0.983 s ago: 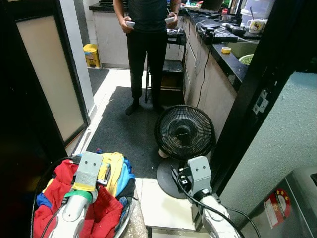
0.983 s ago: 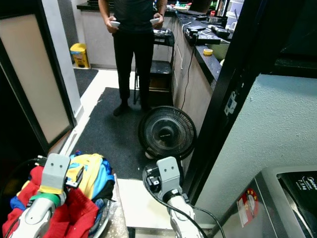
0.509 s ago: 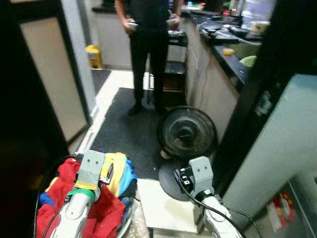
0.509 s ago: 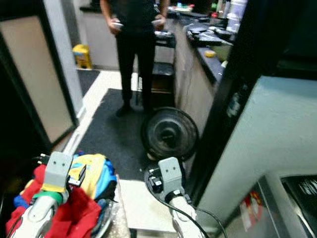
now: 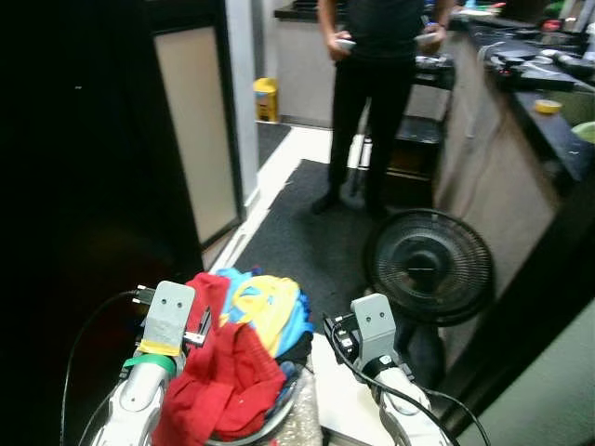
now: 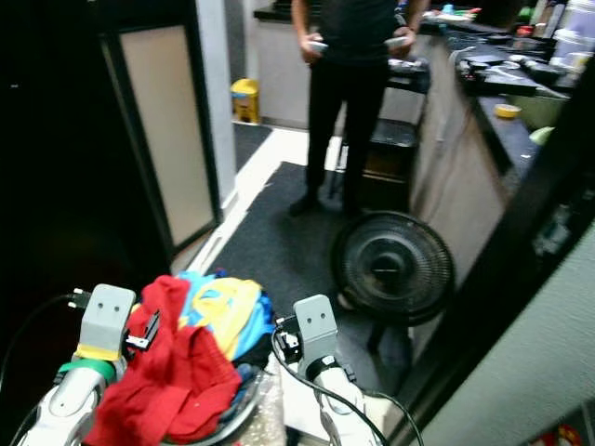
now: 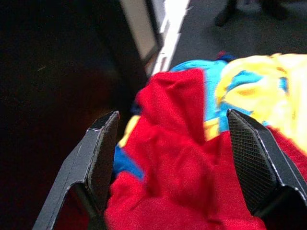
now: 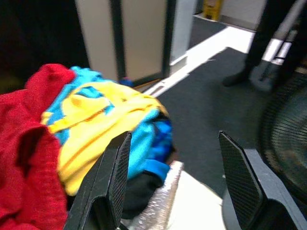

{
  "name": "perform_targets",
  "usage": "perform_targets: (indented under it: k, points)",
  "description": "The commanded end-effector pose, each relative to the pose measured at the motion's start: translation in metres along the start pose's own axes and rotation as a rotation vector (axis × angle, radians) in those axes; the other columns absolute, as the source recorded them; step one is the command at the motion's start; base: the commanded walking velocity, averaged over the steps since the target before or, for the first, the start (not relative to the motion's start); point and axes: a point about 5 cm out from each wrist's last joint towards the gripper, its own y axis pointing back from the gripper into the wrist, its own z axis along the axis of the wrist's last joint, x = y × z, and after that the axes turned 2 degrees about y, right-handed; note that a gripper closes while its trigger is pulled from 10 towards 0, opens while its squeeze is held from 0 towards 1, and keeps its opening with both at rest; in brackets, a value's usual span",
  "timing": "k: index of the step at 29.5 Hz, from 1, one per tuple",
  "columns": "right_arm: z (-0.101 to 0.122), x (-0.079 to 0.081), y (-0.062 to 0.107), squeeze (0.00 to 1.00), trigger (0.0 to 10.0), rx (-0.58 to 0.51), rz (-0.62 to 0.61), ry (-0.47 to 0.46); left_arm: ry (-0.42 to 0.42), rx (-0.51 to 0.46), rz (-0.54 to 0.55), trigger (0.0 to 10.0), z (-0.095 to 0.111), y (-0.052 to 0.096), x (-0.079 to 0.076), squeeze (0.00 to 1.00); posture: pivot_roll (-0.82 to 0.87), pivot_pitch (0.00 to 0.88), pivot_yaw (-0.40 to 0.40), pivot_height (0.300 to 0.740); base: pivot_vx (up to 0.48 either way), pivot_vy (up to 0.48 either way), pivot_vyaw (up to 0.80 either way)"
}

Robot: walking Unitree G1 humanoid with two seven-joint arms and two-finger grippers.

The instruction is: Clothes washing

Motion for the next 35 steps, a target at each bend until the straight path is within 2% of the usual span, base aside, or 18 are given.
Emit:
perform_targets:
  k: [1, 16, 30, 35]
  points:
    - [-0.0052, 0.0008, 0.003, 0.0, 10.0, 0.015, -0.001, -0.005, -0.003, 0.026, -0.002, 10.0, -0.0068, 0.0022, -0.0001, 0.0, 0.0, 0.11, 0.021, 0.74, 0.0, 0.0, 0.79]
    - [-0.0047, 0.0004, 0.0026, 0.0, 10.0, 0.008, -0.006, -0.005, -0.006, 0.023, -0.009, 10.0, -0.0064, 0.0005, -0.0006, 0.0, 0.0, 0.099, 0.026, 0.74, 0.0, 0.0, 0.79]
    - [-0.007, 0.0001, 0.0041, 0.0, 10.0, 0.018, -0.02, -0.03, 0.007, 0.022, -0.035, 10.0, -0.0059, -0.0002, -0.0031, 0.0, -0.01, 0.109, 0.028, 0.74, 0.0, 0.0, 0.0]
    - [-0.0083, -0.001, 0.0046, 0.0, 10.0, 0.025, -0.03, -0.045, 0.006, 0.024, -0.043, 10.0, -0.0061, 0.0003, -0.0042, 0.0, -0.01, 0.113, 0.032, 0.74, 0.0, 0.0, -0.75]
